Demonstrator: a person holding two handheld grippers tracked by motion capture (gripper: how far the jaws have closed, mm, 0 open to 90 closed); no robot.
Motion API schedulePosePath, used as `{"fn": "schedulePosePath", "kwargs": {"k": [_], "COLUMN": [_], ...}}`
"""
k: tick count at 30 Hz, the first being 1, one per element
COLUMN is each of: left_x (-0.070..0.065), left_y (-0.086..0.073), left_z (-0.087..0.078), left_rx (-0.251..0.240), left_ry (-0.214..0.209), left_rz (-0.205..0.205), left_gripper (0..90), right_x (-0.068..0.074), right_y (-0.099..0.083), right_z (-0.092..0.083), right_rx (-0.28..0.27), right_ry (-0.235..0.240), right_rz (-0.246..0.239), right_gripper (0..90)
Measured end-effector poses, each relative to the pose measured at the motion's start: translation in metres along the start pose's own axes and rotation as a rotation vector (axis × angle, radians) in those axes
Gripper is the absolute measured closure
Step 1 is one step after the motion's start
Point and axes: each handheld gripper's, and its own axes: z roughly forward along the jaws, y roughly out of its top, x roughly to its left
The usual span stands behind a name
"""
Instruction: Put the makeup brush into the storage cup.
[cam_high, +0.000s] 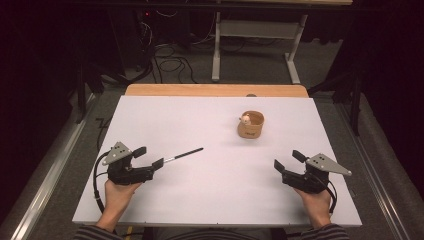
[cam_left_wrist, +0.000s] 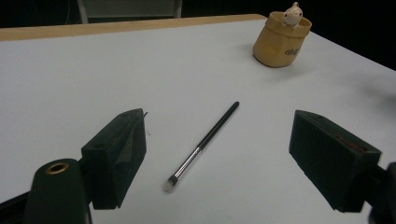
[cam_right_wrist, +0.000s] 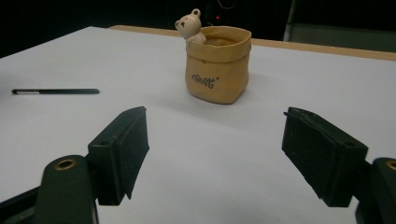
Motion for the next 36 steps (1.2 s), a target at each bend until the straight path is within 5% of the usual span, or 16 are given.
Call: {"fn": "schedulePosePath", "kwargs": {"k": [8,17,28,36], "left_x": [-0.001,0.001,-0.007,-0.011], "left_y": [0.008,0.015,0.023,0.035], "left_z": [-0.004,-0.002,0.01,0.02], "left_rx": [-0.037,-0.054,-0.061,-0.02], "left_ry": [0.007,-0.031,-0.044,-0.041], "left_rz": [-0.009,-0.042,0.031,0.051], "left_gripper": [19.2,19.2,18.6,22.4], "right_x": [0.0,0.0,0.0,-0.001], "right_y": [0.0,0.0,0.0,0.0], "right_z": [0.0,0.001,0.002,0.002], "right_rx": [0.002,0.004,0.005,0.005], "right_ry": [0.004,0.014,0.019,0.019], "right_rz": [0.004,0.006,0.011,0.019], "right_gripper": [24.4,24.4,24.4,24.6]}}
